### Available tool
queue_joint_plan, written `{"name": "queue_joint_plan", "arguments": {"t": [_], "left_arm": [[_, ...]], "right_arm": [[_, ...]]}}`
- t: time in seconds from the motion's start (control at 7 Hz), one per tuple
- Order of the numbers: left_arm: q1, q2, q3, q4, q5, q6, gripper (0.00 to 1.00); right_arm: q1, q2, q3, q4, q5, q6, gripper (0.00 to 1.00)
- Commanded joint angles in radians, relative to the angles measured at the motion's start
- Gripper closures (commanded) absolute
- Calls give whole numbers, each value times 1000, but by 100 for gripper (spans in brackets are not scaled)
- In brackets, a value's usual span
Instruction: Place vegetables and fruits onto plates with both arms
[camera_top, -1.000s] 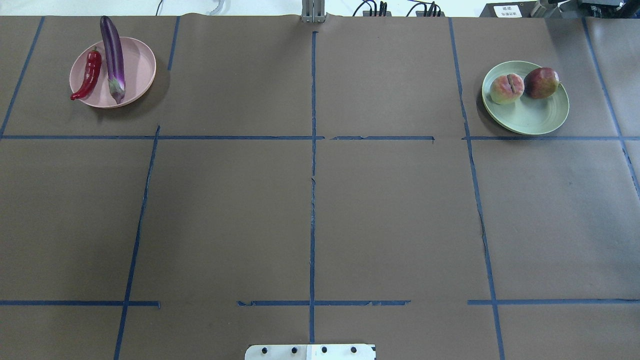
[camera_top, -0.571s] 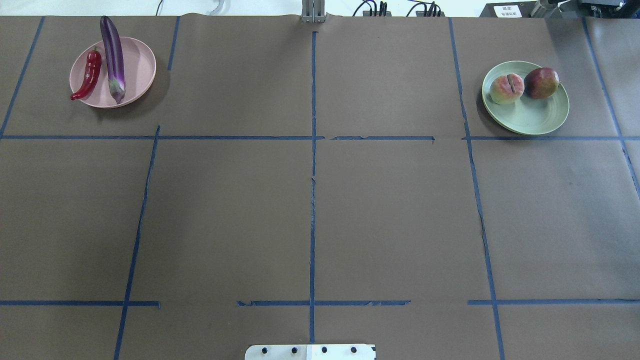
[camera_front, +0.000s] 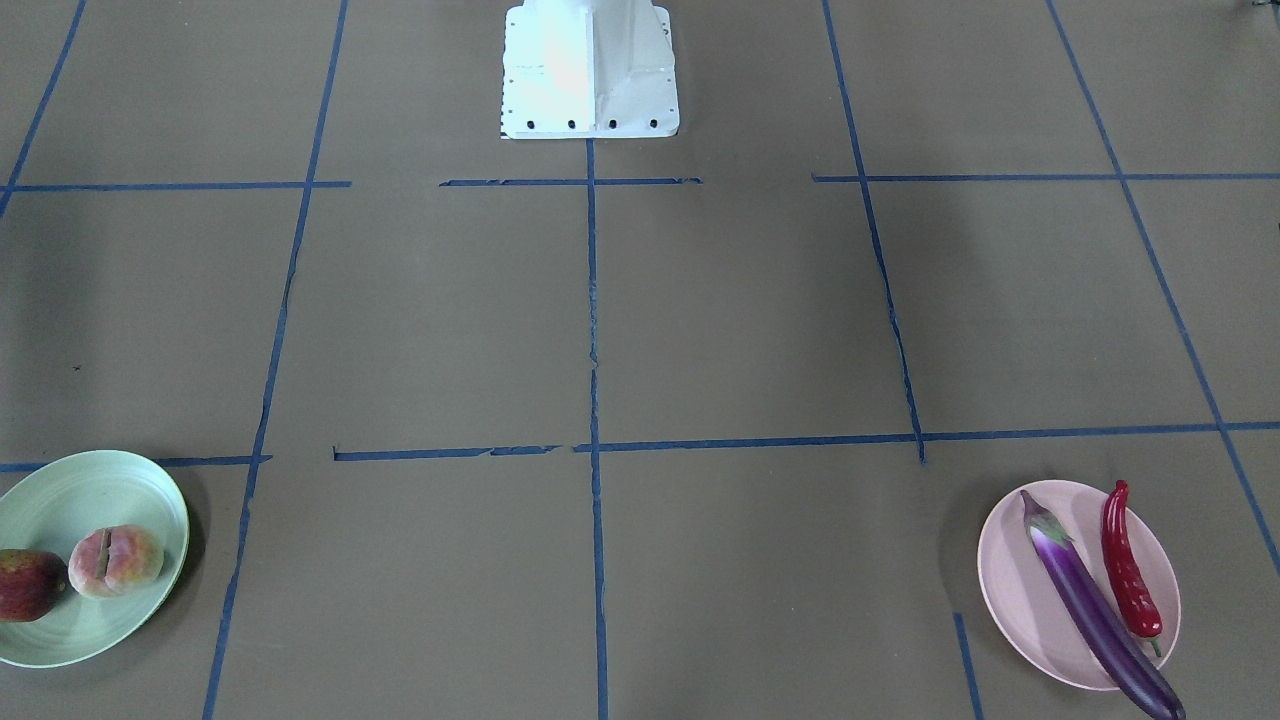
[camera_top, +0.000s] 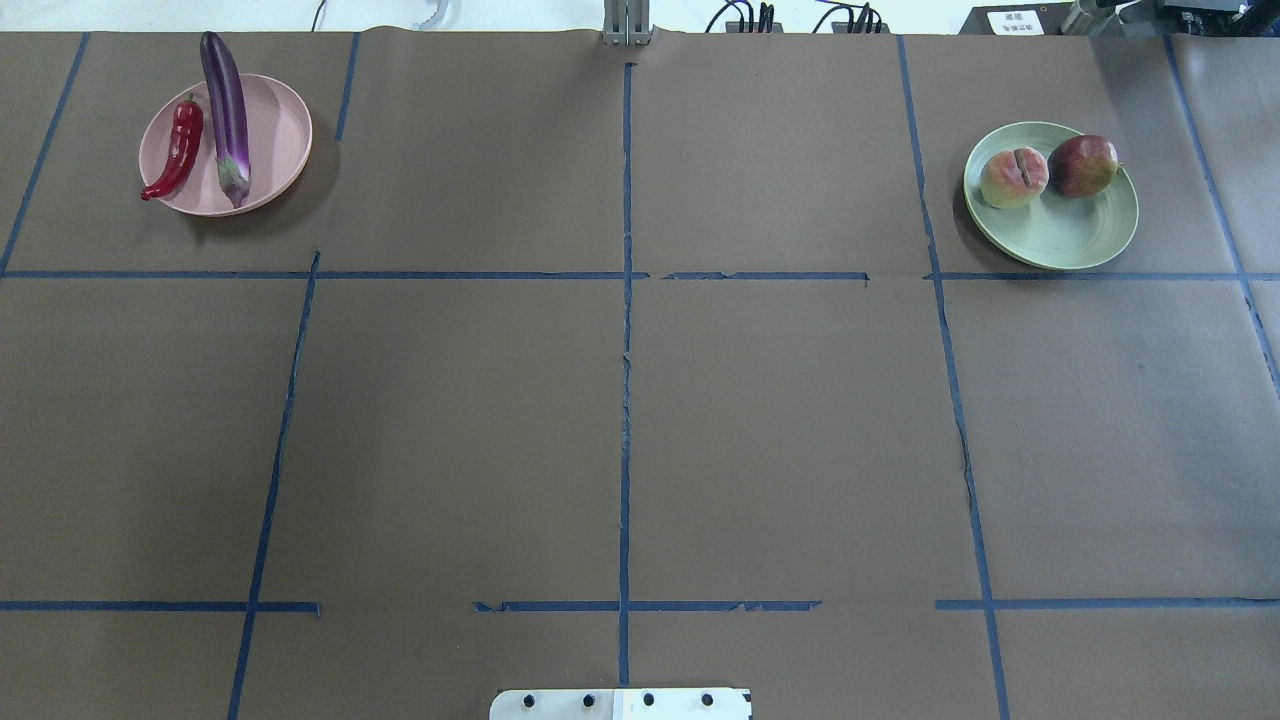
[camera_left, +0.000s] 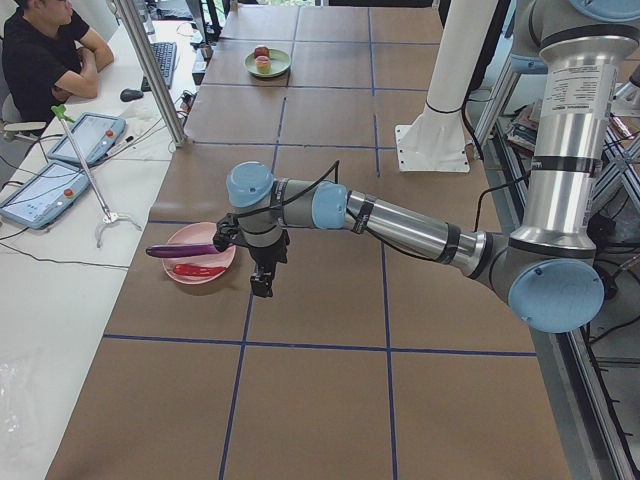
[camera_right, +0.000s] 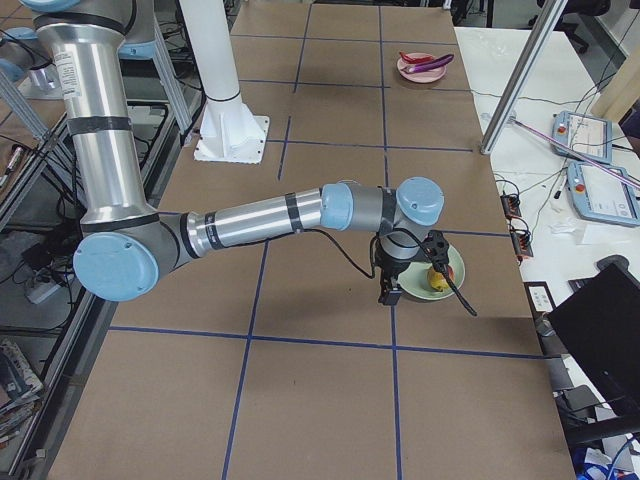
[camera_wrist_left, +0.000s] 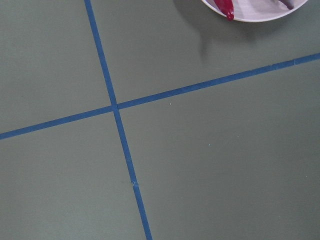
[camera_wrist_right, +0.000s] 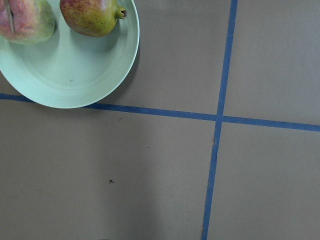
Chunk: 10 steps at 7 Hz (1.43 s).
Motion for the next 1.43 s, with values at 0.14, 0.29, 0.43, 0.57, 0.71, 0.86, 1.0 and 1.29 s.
{"name": "queue_joint_plan", "arguments": {"t": [0.14,0.29,0.43,0.57,0.71,0.86,1.0,1.29], "left_arm": [[13,2,8,-6,0,0,0],[13,2,0,1,1,0,0],[15,2,2,-5,0,0,0],[15,2,0,-3,0,0,0],[15,2,3,-5,0,0,0],[17,2,0,-5,0,0,0],[17,2,0,-3,0,0,0],[17,-6,-19,3,-2,0,0]], "right_arm": [[0,-1,-4,0,0,-1,0],[0,-1,-3,0,0,-1,0],[0,-1,-3,0,2,1,0],[0,-1,-3,0,3,1,0],[0,-1,-6,0,15,1,0],[0,-1,-6,0,27,-1,0],[0,-1,-9,0,28,-1,0],[-2,-1,-9,0,28,-1,0]]}}
